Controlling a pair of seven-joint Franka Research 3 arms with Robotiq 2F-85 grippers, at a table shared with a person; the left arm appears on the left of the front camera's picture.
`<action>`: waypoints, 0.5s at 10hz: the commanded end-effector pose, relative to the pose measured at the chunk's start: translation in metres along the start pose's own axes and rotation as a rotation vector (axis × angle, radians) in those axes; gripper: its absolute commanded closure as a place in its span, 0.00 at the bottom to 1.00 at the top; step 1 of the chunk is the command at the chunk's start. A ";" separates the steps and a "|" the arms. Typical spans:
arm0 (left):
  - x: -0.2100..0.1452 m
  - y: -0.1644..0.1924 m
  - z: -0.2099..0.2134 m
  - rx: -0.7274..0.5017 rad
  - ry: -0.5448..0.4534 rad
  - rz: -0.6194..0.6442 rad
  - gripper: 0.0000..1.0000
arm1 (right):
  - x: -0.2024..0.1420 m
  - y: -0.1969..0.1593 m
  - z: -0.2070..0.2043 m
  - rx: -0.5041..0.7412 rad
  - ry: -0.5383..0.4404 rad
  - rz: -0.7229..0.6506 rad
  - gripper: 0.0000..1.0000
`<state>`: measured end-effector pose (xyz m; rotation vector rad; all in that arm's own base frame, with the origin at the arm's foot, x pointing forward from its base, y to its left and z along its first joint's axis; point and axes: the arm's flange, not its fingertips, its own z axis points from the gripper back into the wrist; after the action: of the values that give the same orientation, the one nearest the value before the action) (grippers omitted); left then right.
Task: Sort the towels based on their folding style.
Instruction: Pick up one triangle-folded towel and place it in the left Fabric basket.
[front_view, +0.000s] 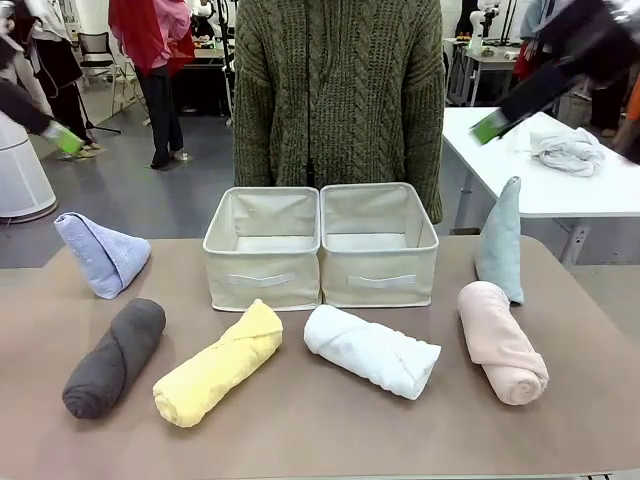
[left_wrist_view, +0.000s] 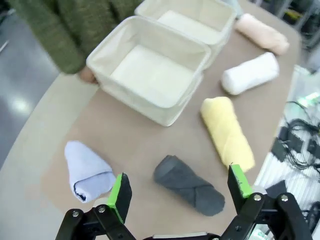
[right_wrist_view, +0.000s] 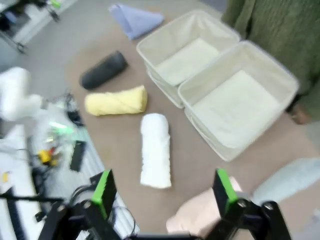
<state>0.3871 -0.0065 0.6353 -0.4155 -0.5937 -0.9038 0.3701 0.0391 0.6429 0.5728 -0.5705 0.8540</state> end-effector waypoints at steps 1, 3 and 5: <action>-0.024 0.032 0.021 -0.164 -0.052 0.037 0.00 | -0.015 -0.045 0.022 0.126 -0.036 -0.074 0.00; -0.063 0.059 0.042 -0.201 -0.121 0.079 0.00 | -0.048 -0.074 0.045 0.122 -0.152 -0.114 0.00; -0.094 0.076 0.056 -0.245 -0.096 0.170 0.00 | -0.078 -0.093 0.063 0.113 -0.220 -0.144 0.00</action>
<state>0.3809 0.1180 0.6074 -0.6984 -0.5509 -0.8160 0.3910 -0.0922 0.6171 0.7903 -0.6497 0.6899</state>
